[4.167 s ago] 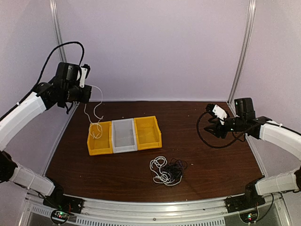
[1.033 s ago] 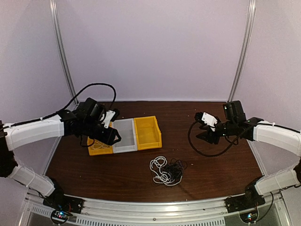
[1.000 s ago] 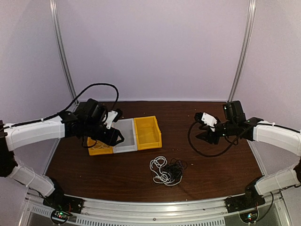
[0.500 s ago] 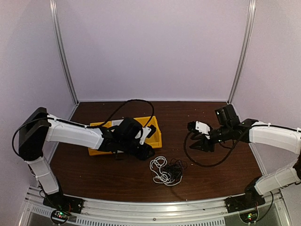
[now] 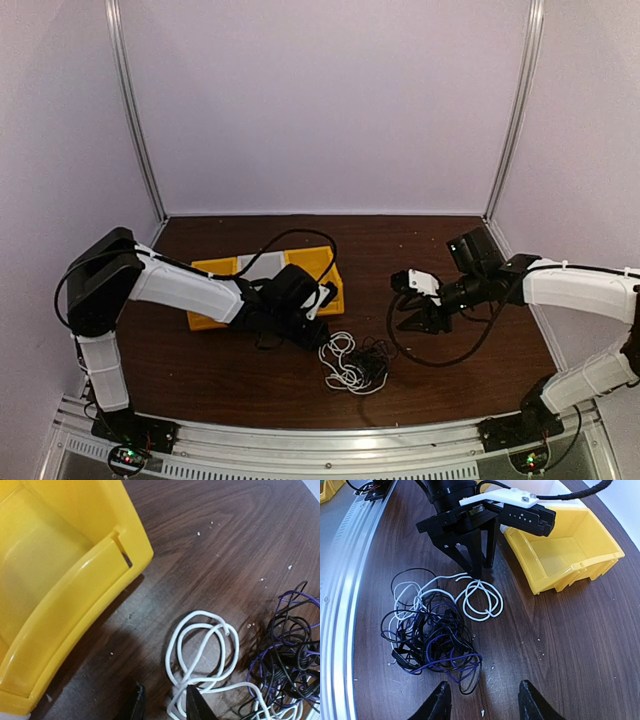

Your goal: Untangle the cables

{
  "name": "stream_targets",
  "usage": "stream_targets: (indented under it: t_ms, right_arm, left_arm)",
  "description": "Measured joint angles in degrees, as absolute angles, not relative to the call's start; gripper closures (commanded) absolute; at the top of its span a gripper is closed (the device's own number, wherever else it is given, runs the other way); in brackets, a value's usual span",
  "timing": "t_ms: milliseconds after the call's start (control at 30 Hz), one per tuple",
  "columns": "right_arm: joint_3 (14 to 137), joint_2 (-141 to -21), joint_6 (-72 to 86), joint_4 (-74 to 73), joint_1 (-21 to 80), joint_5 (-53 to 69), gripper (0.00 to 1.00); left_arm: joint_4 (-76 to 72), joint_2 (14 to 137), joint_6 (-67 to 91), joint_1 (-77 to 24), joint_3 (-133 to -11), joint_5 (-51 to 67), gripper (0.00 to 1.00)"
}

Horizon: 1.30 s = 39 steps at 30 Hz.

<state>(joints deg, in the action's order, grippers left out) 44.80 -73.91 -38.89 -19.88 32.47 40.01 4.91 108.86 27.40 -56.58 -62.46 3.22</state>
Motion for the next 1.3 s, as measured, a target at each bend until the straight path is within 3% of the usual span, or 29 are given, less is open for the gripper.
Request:
stream_targets:
  t_ms: [167,333,767,1033,1167,1300]
  right_arm:
    - [44.8,-74.9,-39.2,-20.0,33.1,39.6,0.54]
    - [44.9,-75.2,-39.3,-19.9,33.4,39.5,0.54]
    - [48.5,-77.7,-39.7,-21.1,36.9,38.5,0.55]
    - [56.6,-83.5,-39.4,-20.8,41.2,37.6,0.69]
    - [55.2,-84.4,-39.2,-19.4,44.3,37.3,0.68]
    - [54.1,-85.0,-41.2,-19.7,49.9,36.5,0.59]
  left_arm:
    - [6.0,110.8,25.8,-56.6,-63.5,3.1,0.92]
    - [6.5,110.9,25.2,-56.6,-63.5,3.2,1.00]
    - [7.2,108.4,25.0,-56.6,-63.2,3.6,1.00]
    - [7.2,100.2,25.2,-56.6,-62.3,2.3,1.00]
    - [6.2,99.0,26.4,-56.4,-60.1,2.2,1.00]
    - [5.8,98.8,27.8,-56.2,-57.9,2.3,1.00]
